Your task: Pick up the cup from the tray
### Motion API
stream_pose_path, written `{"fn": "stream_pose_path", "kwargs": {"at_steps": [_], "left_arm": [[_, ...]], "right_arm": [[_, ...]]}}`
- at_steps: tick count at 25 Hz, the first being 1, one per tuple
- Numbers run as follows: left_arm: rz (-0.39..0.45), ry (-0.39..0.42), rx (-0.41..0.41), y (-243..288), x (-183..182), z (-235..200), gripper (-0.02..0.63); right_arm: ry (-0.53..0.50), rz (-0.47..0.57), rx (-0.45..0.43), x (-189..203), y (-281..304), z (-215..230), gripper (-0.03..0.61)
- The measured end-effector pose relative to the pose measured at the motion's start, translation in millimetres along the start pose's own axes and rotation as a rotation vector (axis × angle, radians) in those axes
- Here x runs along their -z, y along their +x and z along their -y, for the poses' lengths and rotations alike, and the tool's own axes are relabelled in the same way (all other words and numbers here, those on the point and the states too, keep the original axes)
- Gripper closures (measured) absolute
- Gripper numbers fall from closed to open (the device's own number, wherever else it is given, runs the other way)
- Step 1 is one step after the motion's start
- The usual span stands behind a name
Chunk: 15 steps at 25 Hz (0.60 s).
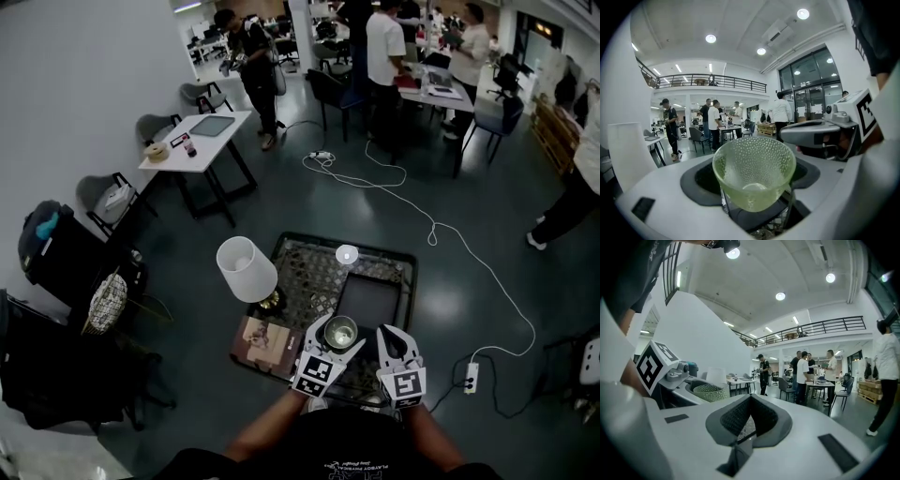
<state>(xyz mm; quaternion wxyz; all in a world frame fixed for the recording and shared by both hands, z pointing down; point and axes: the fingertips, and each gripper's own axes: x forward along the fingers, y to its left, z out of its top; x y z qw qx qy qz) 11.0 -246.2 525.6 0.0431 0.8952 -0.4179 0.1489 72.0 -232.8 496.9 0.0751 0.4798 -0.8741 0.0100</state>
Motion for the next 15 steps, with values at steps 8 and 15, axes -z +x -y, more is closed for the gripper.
{"fn": "stream_pose_path", "kwargs": {"at_steps": [8,15], "left_arm": [[0.004,-0.012,-0.005,-6.3,-0.1,1.5,0.216],[0.002,-0.018,-0.007,-5.1,3.2,1.0,0.216]], "right_arm": [[0.004,0.004,-0.001,-4.0,-2.0,-3.0,0.571],[0.002,0.013,-0.009,-3.9,-0.2,-2.8,0.571]]}}
